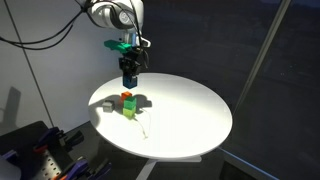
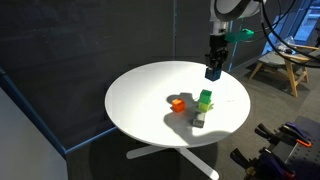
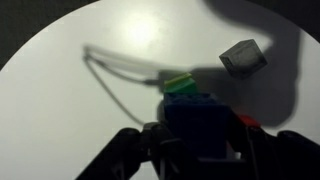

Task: Put the blue block on the grey block

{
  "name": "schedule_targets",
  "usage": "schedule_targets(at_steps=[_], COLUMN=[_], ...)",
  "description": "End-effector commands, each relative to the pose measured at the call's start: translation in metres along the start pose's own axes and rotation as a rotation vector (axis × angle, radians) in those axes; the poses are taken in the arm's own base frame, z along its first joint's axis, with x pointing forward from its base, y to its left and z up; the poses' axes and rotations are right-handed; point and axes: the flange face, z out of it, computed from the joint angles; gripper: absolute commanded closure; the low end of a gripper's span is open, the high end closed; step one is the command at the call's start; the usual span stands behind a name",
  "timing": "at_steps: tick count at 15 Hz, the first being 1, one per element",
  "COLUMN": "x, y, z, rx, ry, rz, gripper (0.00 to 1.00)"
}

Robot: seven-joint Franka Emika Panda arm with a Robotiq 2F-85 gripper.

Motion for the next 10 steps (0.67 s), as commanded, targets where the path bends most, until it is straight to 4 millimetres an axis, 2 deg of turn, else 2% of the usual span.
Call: schedule_targets(at_steps=[1,6,10], x=[-0.004,-0.011,-0.018], y=[-0.014,-0.038,-0.048], z=[-0.003,-0.009,-0.014], rx=[0.000,-0.008,-0.014], ry=[0.007,0.017,0.022], rz=[-0.027,-0.072,-0.082], gripper=[0.69,0.69,0.69])
